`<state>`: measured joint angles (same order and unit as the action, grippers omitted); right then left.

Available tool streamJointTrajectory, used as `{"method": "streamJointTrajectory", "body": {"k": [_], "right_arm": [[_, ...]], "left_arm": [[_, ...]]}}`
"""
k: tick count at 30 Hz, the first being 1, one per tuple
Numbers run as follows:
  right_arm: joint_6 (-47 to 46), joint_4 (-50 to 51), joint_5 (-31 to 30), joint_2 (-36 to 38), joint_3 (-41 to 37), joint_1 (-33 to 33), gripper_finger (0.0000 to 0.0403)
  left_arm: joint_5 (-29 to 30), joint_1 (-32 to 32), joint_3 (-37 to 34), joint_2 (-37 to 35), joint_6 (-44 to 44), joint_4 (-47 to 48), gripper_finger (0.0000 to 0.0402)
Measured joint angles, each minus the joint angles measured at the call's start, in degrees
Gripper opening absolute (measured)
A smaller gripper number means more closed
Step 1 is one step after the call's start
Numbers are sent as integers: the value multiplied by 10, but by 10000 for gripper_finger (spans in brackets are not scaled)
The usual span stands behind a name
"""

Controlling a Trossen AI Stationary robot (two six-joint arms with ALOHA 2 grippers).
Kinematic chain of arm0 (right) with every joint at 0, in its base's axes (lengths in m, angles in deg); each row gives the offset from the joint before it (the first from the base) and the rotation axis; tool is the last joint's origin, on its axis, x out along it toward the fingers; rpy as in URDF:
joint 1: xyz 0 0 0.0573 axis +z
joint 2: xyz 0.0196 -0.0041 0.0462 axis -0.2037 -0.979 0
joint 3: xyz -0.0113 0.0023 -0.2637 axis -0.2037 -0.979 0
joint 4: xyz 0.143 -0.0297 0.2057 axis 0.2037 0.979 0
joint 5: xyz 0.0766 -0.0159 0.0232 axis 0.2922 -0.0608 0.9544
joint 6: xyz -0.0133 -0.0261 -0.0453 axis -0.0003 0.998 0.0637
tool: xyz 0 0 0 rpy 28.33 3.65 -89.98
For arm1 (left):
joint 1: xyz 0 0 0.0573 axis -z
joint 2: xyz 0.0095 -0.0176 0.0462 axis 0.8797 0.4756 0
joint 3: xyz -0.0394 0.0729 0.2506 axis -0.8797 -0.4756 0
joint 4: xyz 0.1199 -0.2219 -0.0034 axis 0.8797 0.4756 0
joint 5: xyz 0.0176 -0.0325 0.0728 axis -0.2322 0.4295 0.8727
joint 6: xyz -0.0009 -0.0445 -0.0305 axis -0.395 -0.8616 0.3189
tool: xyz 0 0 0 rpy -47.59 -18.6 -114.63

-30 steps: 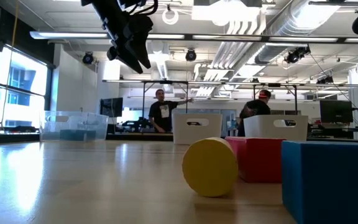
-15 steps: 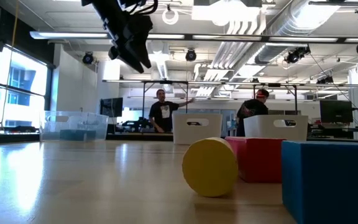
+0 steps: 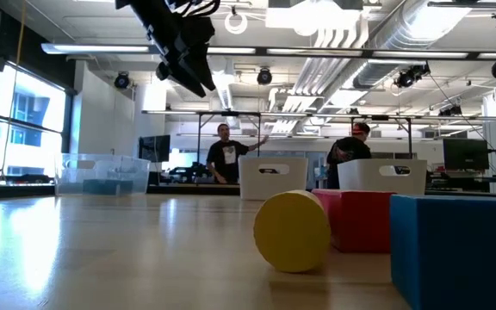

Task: Sort & place blocks by color
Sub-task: Put the yellow block into the right white bin

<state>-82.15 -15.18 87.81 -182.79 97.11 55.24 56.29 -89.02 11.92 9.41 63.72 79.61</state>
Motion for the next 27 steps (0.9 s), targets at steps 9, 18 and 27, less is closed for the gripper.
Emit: {"method": "streamJointTrajectory", "body": {"k": [9, 18, 27], "right_arm": [[4, -37, -22, 6, 0, -12, 42], [31, -47, -192, 60, 0, -78, 31], [160, -46, -320, 122, 0, -199, 33]], "left_arm": [[0, 0, 0, 0, 0, -1, 216], [-4, 0, 0, 0, 49, -31, 216], [-10, 0, 0, 0, 116, -35, 216]]}}
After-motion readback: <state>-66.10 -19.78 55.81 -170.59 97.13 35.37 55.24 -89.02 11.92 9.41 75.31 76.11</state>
